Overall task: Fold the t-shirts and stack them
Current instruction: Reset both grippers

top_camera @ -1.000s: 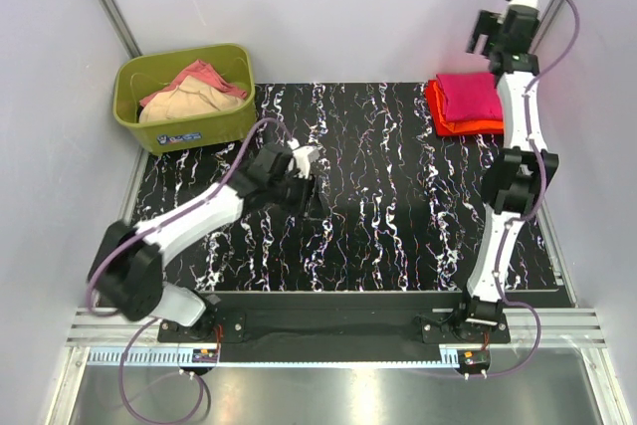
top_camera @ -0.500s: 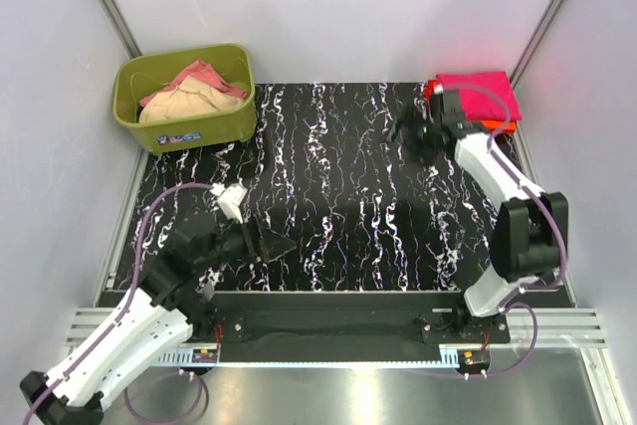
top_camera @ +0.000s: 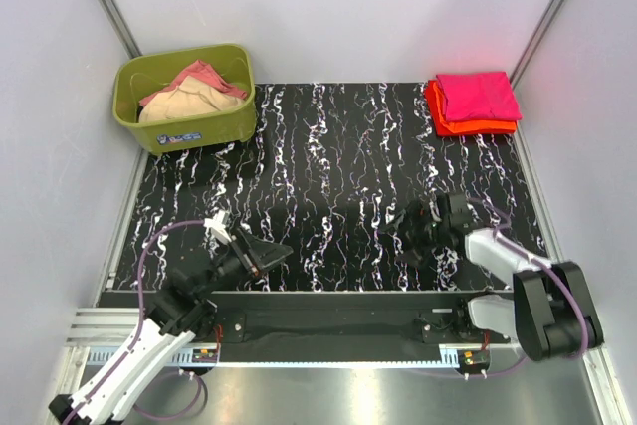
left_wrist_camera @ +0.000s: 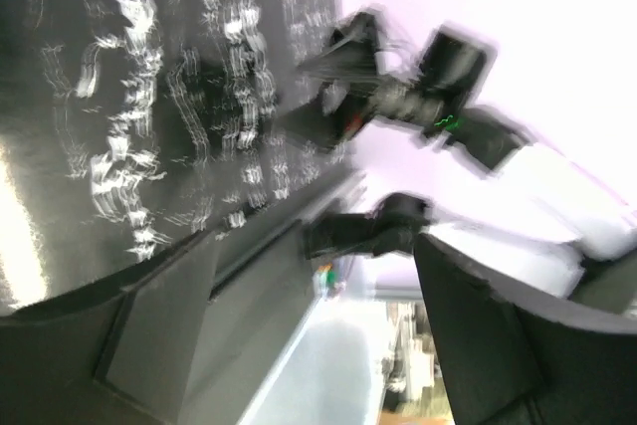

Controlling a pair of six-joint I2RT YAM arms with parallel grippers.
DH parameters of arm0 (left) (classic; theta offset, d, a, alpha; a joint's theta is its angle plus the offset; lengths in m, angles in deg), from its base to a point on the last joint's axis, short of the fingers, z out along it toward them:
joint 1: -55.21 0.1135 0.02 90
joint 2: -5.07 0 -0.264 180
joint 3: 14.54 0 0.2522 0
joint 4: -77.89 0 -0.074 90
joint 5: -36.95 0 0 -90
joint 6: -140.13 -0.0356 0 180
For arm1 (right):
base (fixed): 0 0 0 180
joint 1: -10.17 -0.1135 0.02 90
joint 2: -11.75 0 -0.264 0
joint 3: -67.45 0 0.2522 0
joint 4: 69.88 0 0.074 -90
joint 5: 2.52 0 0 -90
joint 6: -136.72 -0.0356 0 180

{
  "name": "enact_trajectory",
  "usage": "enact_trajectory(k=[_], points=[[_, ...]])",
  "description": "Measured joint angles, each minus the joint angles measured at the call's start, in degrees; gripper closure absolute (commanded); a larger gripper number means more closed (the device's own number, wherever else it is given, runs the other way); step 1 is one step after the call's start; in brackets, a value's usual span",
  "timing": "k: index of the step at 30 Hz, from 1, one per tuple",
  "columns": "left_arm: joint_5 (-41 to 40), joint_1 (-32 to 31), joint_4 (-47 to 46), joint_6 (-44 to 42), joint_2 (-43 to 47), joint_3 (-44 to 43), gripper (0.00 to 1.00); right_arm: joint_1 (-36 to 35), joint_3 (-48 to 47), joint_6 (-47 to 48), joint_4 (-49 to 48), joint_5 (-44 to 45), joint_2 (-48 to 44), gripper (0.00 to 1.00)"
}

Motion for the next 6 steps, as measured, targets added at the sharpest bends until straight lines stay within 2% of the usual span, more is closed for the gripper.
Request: enact_trajectory(k=[6], points=[[2.64,-0.02,-12.83,8.9,0.09,1.86,0.12,-0.04,12.87,-6.99,-13.18,-8.04,-10.12,0.0]])
